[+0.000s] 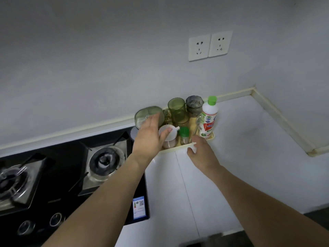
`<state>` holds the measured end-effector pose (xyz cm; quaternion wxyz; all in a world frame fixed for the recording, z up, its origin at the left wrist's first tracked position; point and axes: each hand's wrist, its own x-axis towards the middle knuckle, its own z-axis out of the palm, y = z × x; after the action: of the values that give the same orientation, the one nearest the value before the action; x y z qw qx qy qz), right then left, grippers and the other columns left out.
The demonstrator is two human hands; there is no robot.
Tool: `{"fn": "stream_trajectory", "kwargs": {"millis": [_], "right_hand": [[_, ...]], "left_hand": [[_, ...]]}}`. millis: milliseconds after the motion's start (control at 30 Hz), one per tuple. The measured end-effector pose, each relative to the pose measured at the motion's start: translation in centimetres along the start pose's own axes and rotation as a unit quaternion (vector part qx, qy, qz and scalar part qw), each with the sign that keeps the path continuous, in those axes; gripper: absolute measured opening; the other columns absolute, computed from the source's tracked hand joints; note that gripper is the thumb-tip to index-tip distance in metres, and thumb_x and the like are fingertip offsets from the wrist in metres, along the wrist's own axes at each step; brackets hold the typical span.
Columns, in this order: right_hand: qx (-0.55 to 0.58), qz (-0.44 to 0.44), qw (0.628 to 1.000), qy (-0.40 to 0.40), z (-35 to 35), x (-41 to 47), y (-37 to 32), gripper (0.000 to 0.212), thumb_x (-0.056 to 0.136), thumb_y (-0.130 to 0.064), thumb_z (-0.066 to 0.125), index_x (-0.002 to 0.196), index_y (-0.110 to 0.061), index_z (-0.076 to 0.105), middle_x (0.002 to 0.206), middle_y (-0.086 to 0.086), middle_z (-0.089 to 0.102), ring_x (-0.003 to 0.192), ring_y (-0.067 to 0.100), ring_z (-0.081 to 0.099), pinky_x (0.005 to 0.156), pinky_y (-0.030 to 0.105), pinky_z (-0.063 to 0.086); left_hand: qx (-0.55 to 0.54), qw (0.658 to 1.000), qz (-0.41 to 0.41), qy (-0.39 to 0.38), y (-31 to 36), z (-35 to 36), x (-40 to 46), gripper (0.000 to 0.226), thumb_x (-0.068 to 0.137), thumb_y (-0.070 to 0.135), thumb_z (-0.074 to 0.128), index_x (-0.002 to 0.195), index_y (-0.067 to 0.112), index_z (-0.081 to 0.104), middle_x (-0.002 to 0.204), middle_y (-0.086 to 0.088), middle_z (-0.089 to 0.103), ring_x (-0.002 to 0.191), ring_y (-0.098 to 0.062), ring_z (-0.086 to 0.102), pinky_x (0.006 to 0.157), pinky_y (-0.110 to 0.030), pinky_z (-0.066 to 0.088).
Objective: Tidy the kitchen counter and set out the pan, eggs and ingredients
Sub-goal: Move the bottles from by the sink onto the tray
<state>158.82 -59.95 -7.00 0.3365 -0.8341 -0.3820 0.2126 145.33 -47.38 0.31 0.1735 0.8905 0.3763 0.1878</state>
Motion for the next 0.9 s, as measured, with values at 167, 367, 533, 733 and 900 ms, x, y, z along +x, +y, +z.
{"fn": "stream_trajectory", "kwargs": {"millis": [167,367,533,733,900], "right_hand": [[-0.009,-0.061,0.998,0.011,2.2,-1.4,-3.7,0.046,0.091,-0.015,0.058,0.134,-0.011,0.045,0.134,0.007,0.049,0.124,0.022,0.048,0.101,0.032,0.041],[-0.005,-0.134,0.991,0.011,6.1,-4.8,-10.2,0.049,0.089,-0.011,0.058,0.135,-0.005,0.044,0.134,0.010,0.048,0.125,0.024,0.045,0.104,0.032,0.036],[-0.004,-0.193,0.981,-0.038,10.8,-9.1,-17.1,0.045,0.090,-0.014,0.056,0.133,-0.009,0.046,0.131,0.008,0.048,0.121,0.020,0.047,0.100,0.026,0.035],[0.004,-0.243,0.966,-0.085,17.3,-15.2,-24.2,0.043,0.090,-0.016,0.057,0.131,-0.015,0.047,0.133,0.002,0.046,0.122,0.016,0.046,0.098,0.023,0.036],[-0.012,-0.292,0.948,-0.125,23.5,-21.7,-29.8,0.048,0.092,-0.018,0.054,0.139,-0.014,0.041,0.141,0.002,0.041,0.123,0.015,0.046,0.100,0.024,0.034]], "left_hand": [[0.026,0.998,-0.026,0.042,-4.7,-3.6,-3.4,0.076,0.091,0.062,0.036,0.142,0.006,0.038,0.141,-0.011,0.047,0.132,-0.027,0.040,0.112,-0.037,0.032],[0.042,0.991,-0.081,0.094,-11.0,-9.9,-9.7,0.062,0.097,0.045,0.047,0.145,0.008,0.034,0.147,-0.009,0.041,0.137,-0.025,0.033,0.113,-0.035,0.027],[0.051,0.982,-0.125,0.131,-16.1,-15.2,-16.3,0.061,0.096,0.045,0.047,0.144,0.007,0.036,0.145,-0.009,0.044,0.135,-0.026,0.036,0.114,-0.035,0.028],[0.060,0.968,-0.164,0.179,-21.9,-20.8,-25.3,0.058,0.097,0.044,0.046,0.142,0.007,0.039,0.141,-0.010,0.047,0.133,-0.025,0.040,0.112,-0.039,0.033],[0.080,0.949,-0.216,0.214,-26.8,-25.2,-34.9,0.054,0.096,0.040,0.050,0.138,0.007,0.043,0.136,-0.009,0.051,0.127,-0.025,0.045,0.108,-0.035,0.034]]}}
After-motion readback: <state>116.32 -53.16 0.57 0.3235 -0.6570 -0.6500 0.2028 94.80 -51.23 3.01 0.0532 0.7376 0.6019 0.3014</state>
